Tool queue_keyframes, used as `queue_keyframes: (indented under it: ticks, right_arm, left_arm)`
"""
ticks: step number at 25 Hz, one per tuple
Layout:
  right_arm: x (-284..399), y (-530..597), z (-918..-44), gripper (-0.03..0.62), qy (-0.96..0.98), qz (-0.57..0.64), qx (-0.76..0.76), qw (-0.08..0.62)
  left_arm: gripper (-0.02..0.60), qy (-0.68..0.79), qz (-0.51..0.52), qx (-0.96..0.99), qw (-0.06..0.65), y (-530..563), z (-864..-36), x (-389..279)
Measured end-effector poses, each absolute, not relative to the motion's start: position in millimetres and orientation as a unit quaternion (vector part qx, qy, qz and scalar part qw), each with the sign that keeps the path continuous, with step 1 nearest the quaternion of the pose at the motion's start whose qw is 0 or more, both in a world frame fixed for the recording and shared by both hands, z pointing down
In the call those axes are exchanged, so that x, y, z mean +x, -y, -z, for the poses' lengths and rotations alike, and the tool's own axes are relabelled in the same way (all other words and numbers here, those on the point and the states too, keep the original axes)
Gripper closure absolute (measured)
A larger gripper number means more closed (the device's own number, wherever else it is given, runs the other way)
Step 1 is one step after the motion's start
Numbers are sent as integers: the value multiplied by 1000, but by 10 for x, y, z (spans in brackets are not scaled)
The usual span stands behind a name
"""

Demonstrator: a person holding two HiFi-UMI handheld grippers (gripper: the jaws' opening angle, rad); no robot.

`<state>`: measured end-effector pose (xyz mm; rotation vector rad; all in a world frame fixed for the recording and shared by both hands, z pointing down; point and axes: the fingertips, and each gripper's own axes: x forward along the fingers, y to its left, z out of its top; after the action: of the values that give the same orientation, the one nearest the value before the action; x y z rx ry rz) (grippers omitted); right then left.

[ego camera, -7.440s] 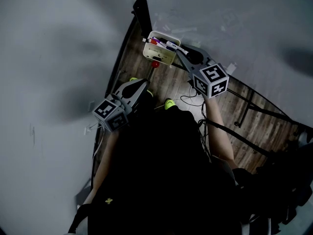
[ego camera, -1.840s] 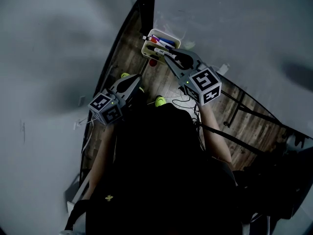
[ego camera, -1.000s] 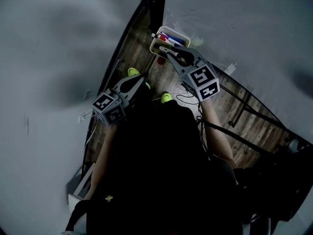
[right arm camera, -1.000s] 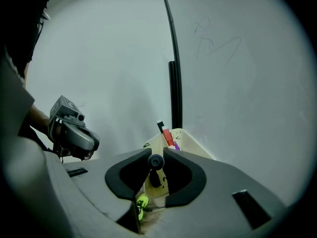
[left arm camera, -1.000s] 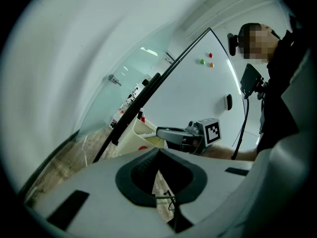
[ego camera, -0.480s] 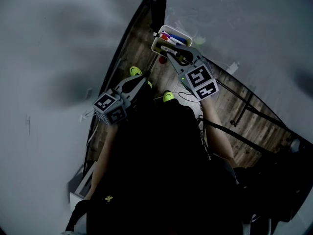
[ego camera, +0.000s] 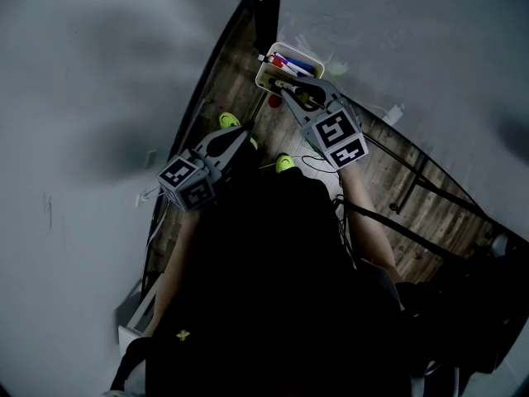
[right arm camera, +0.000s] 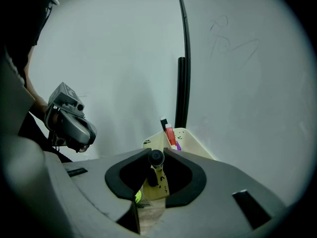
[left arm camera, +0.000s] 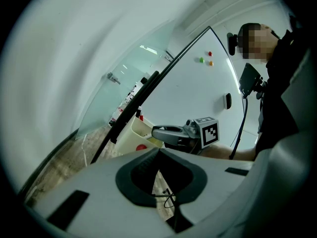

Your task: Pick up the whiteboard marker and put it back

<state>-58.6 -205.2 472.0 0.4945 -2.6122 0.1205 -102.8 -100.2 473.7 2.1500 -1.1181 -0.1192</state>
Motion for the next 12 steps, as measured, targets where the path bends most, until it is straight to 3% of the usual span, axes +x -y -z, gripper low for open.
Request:
queue_keyframes:
  ticks: [12]
  right_arm:
    - [-581, 2069, -4702, 501, 954, -35, 186, 232]
  left_arm:
    - [561, 433, 49, 831, 346, 1002, -4758, -1049]
